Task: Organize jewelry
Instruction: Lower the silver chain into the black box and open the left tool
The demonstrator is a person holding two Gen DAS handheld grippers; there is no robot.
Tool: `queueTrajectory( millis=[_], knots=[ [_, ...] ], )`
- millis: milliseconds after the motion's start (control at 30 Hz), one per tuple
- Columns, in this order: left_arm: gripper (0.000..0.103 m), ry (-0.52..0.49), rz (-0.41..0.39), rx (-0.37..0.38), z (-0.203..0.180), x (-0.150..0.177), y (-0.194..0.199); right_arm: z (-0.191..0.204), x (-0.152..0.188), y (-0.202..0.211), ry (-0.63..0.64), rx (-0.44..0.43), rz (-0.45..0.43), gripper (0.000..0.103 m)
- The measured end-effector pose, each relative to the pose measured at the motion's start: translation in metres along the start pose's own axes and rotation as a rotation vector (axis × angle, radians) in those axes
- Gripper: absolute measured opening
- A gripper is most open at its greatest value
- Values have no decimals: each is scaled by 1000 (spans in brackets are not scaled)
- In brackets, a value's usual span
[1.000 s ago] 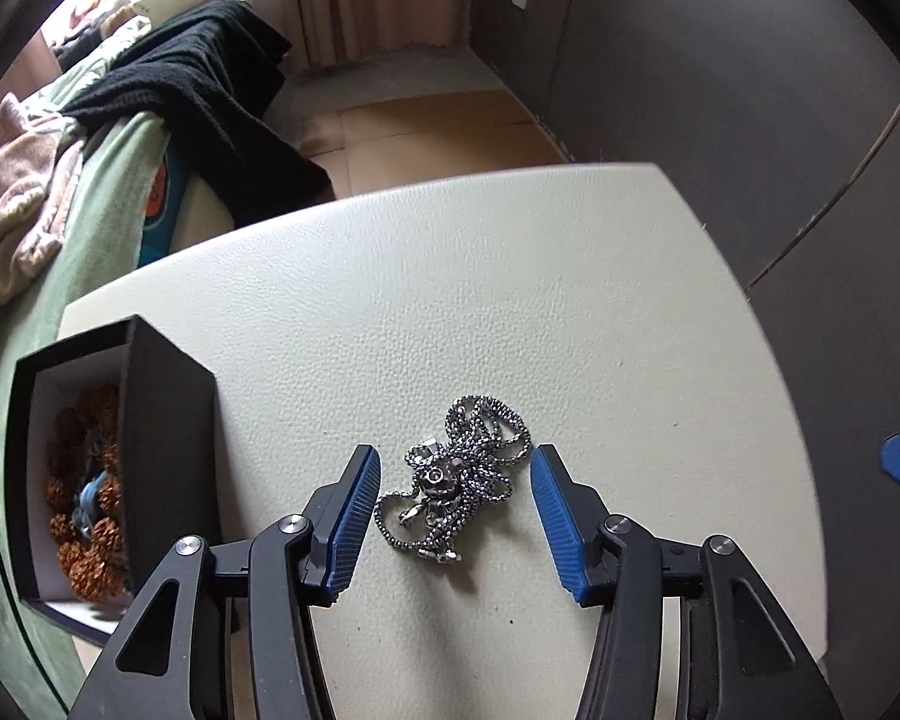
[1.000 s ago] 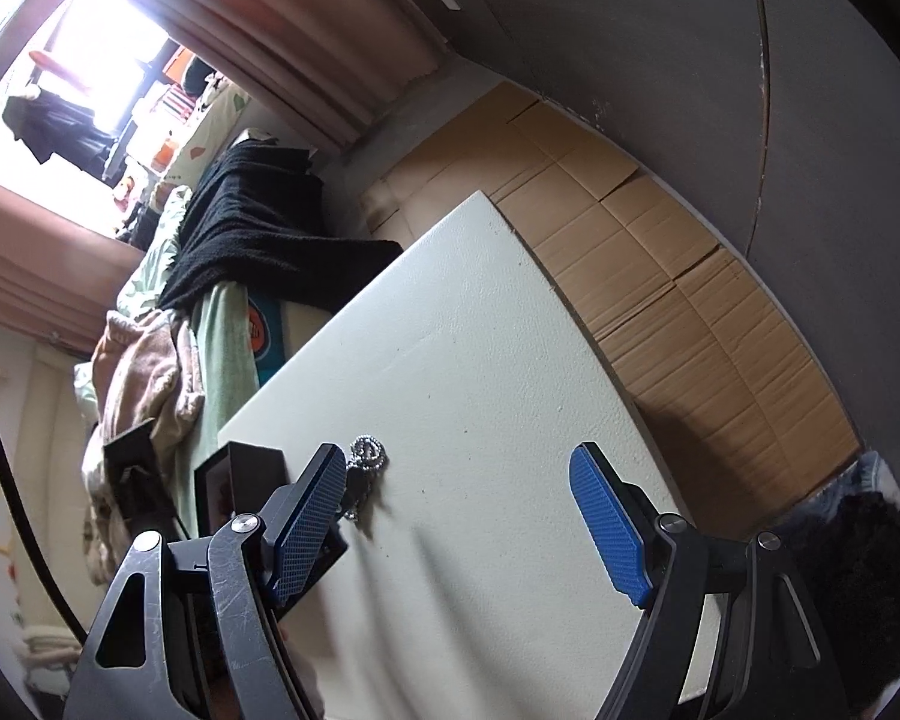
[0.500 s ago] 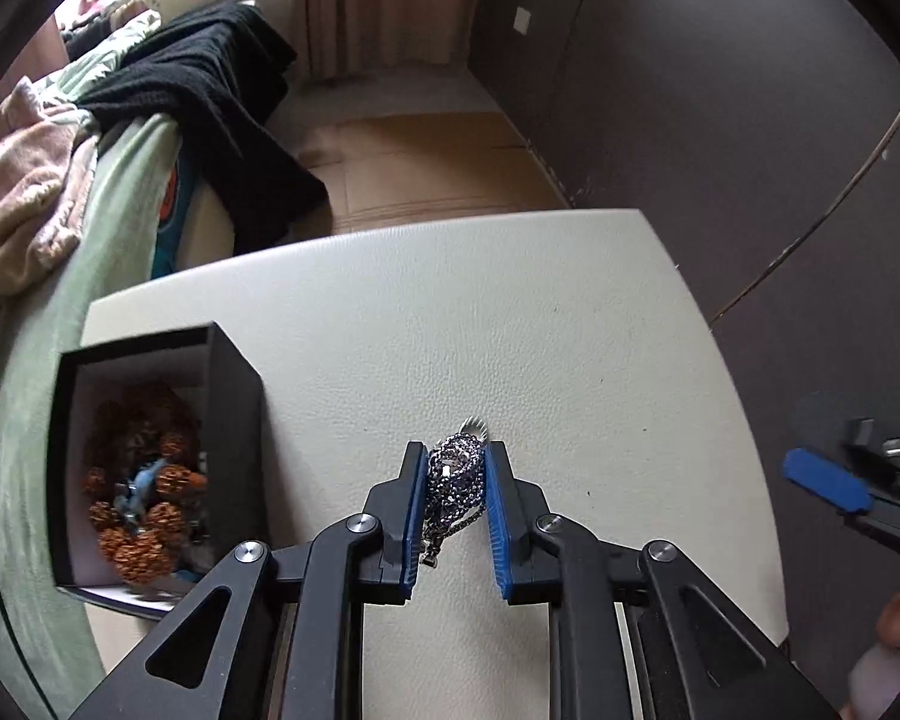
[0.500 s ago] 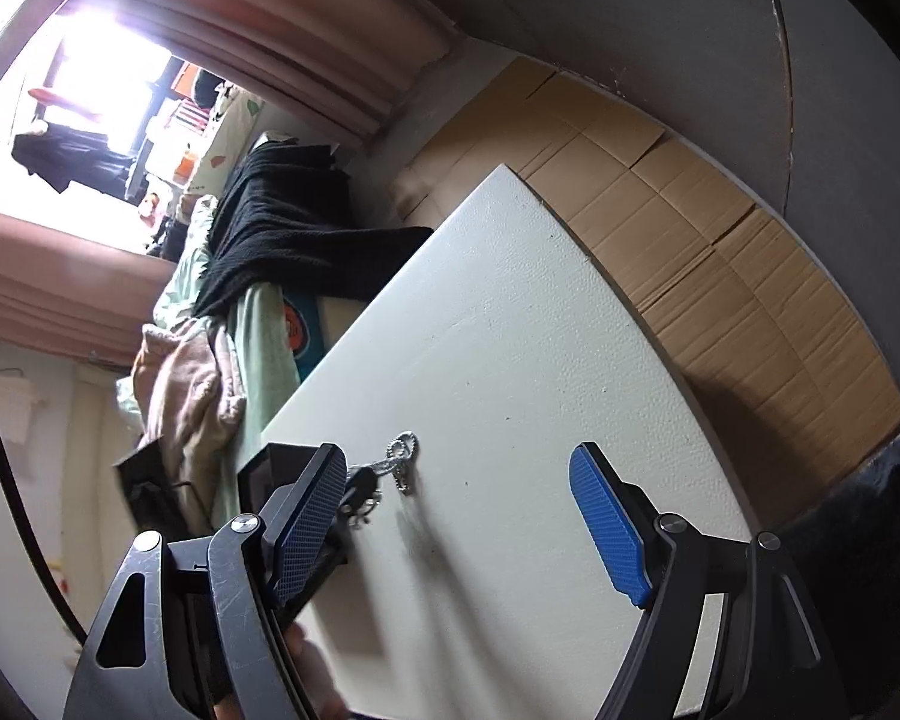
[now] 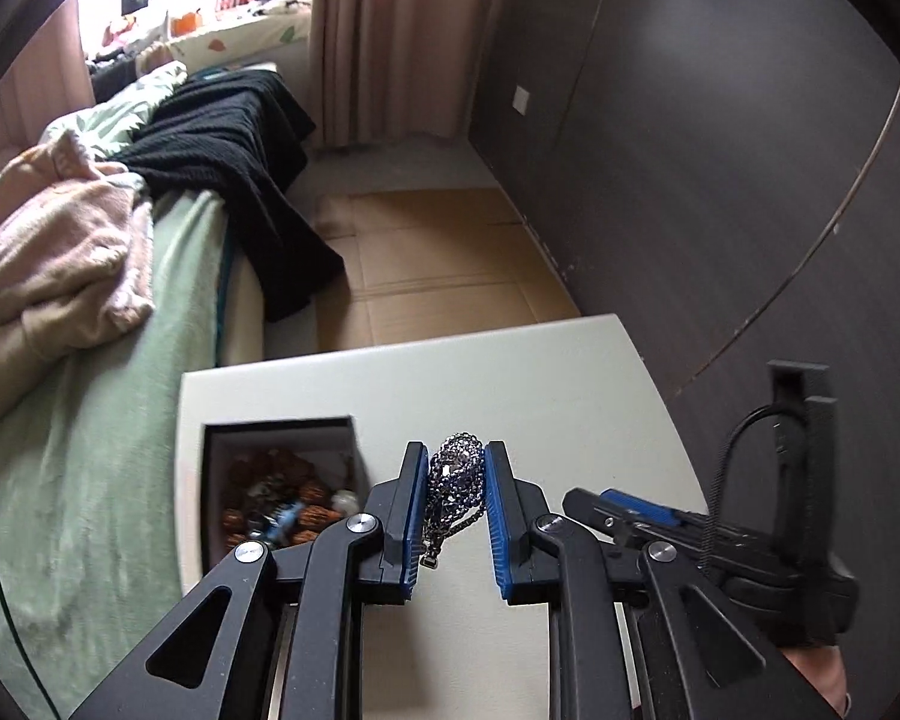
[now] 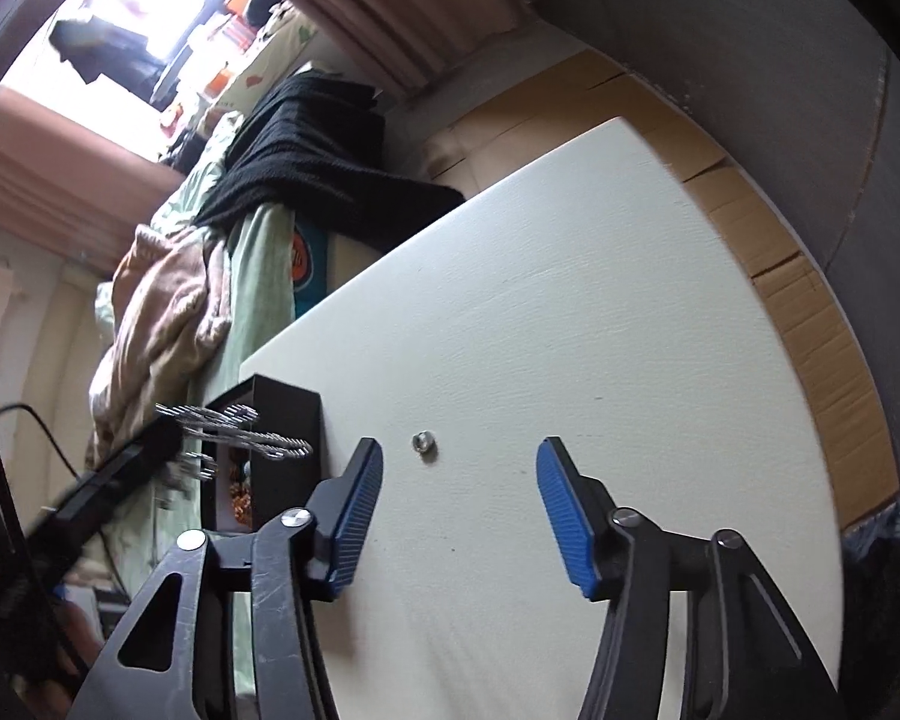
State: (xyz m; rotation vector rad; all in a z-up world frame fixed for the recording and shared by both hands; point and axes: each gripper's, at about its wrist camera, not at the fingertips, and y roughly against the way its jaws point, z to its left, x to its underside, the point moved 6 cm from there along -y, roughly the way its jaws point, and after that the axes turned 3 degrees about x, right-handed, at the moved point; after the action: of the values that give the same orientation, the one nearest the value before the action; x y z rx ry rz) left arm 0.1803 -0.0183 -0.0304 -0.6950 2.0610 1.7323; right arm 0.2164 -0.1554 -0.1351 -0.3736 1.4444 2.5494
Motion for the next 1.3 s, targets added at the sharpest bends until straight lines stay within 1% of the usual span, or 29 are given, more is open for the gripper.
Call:
queueTrajectory(
  millis=[33,67,167,267,433,700,767,867,933,967,1067,1167,1300],
  knots=[
    [19,6,-5,-4,4,-2,4,4,0,-5,10,2,12,39],
    [19,11,-11,-7,10,-3,8,6,1,-9,21,12,15,38],
    [19,19,-21,-24,24,-5,14,14,1,-18,73,55,15,37],
    [19,38,-26,-33,37,-5,18,24,0,-27,121,77,18,37],
    [19,65,-34,-43,57,-3,24,36,0,-42,198,152,35,37],
    [19,94,-37,-58,82,-5,26,47,7,-63,278,269,63,32],
    [19,103,-38,-61,89,-6,25,49,10,-69,300,307,74,27],
    [19,115,-36,-66,99,-6,23,54,10,-71,343,376,57,22],
    [19,124,-32,-69,104,-7,19,54,10,-70,360,412,44,15],
    [19,129,-29,-70,106,-7,15,55,10,-70,371,421,41,15],
    [19,139,-18,-73,111,-6,4,55,10,-67,382,419,38,14],
    [19,145,4,-57,111,-3,-10,50,5,-61,335,365,35,14],
    [19,137,25,-26,102,-2,-25,47,-6,-40,299,329,-15,14]
  ],
)
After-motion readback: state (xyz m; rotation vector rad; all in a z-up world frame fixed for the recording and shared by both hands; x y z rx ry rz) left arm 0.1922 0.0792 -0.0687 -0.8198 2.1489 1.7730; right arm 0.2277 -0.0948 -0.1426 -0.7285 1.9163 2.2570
